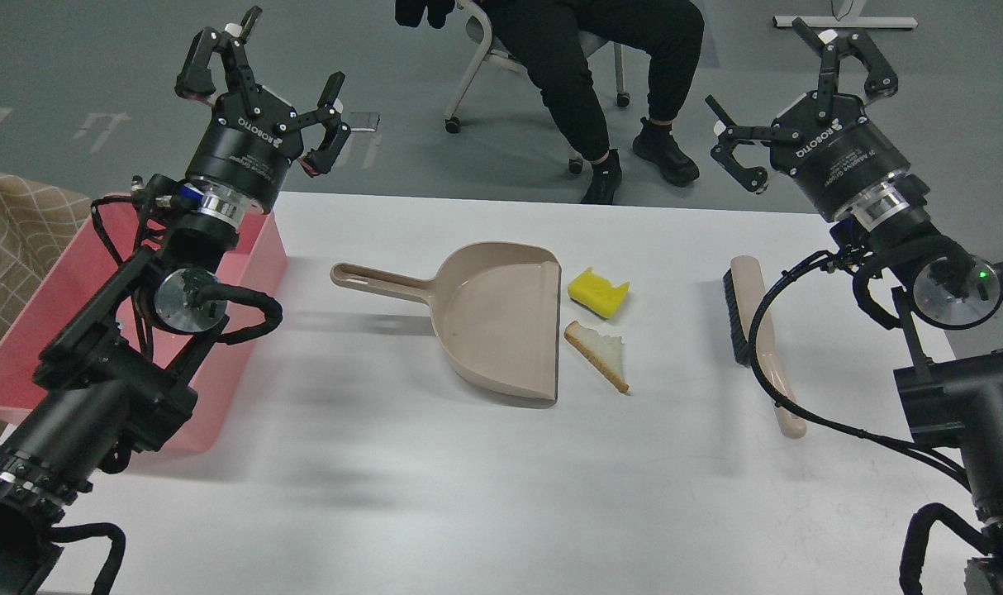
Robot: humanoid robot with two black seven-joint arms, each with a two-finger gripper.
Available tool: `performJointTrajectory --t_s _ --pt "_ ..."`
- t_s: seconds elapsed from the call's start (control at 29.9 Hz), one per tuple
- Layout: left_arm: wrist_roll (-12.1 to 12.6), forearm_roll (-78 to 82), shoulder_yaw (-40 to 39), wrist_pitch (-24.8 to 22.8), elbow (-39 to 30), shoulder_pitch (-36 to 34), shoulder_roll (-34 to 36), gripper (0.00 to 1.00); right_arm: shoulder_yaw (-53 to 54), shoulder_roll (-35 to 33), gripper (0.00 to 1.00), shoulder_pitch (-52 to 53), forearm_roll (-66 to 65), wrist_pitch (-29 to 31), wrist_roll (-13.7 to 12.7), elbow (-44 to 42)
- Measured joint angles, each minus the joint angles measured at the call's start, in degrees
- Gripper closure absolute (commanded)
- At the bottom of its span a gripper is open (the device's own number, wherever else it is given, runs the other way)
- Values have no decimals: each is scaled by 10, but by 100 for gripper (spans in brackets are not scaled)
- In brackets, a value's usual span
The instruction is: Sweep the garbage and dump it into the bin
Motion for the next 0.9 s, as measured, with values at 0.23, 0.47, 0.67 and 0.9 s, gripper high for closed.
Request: performJointTrajectory --t_s 0.23,0.47,0.67,0.9 --pt "1 0 0 -1 0 -2 0 2 0 0 0 0 0 0 0 -1" --pt "-1 0 0 -2 0 -1 0 2 0 0 0 0 0 0 0 -1" --pt "-1 1 0 -2 0 0 -1 2 -1 1 0 0 0 0 0 -1" --pt "-1 2 7 -1 0 0 -2 2 -1 1 0 0 0 0 0 1"
